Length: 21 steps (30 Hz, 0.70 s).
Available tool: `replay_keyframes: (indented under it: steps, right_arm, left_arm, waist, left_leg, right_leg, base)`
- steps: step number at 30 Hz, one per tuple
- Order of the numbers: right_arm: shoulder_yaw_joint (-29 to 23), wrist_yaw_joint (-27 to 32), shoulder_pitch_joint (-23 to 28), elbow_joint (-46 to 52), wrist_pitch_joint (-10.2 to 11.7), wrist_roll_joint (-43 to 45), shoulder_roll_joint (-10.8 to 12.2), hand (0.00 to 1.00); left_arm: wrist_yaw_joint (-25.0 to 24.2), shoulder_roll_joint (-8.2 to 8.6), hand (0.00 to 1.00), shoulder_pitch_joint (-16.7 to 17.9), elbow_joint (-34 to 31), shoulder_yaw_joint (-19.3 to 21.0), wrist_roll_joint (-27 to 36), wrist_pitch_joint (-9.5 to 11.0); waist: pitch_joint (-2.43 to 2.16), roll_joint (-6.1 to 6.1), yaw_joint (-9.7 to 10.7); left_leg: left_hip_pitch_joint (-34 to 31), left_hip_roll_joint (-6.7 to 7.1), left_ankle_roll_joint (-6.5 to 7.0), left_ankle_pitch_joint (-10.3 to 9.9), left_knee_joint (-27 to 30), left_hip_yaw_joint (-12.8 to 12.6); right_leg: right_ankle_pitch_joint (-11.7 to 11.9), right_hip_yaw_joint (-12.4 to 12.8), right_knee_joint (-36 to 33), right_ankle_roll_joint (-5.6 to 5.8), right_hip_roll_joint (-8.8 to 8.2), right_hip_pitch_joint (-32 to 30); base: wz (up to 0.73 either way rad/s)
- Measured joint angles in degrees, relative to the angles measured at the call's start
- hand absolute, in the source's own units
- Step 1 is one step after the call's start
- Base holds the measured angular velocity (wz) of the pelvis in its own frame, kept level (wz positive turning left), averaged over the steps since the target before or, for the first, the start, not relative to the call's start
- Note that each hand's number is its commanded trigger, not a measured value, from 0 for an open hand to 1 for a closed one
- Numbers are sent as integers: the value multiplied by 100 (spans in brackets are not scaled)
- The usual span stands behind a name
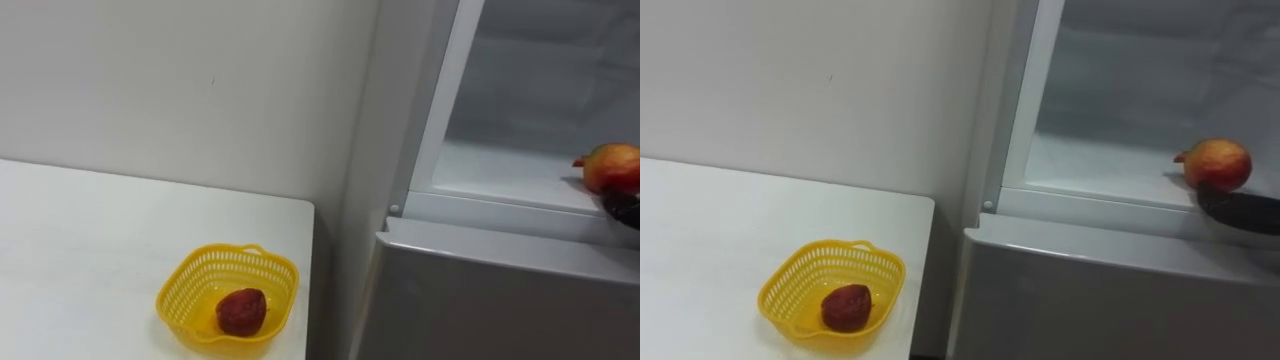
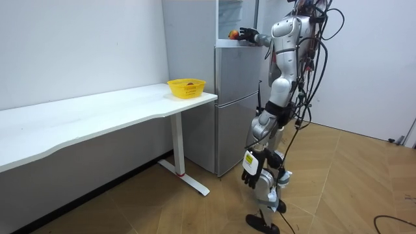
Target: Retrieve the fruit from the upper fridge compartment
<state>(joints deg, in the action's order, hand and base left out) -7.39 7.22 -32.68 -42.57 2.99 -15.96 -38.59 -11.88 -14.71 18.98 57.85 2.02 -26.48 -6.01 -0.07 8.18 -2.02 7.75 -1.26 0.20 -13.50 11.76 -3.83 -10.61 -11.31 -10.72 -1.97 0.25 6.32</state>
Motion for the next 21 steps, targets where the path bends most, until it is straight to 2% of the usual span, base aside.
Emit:
replay_keyframes:
  steps: [7,11,21]
  right_arm:
    - [24,-91,0,-41,0,-52,-23,0]
    - [169,-221,0,-69,2,-185,-156,0]
    - [184,-251,0,-143,20,-415,-159,0]
  left_arm:
    - [16,-4,0,2,-52,0,2,0]
    - [50,-25,0,1,-51,-1,4,5]
    - [180,-40,0,5,-35,-7,13,8]
  waist:
    - [8,2,0]
    - [7,1,1]
    - [-6,21,-9]
  left_leg:
    - [-1,0,0,0,-9,-7]
    - [-4,-3,-1,0,-14,-11]
    - [8,-6,-1,0,-11,-12]
  right_leg:
    - [-1,-1,8,0,2,6]
    - [-1,4,6,0,11,6]
    - [0,7,0,-1,12,62]
  base:
    - [0]
    - [0]
    - [0]
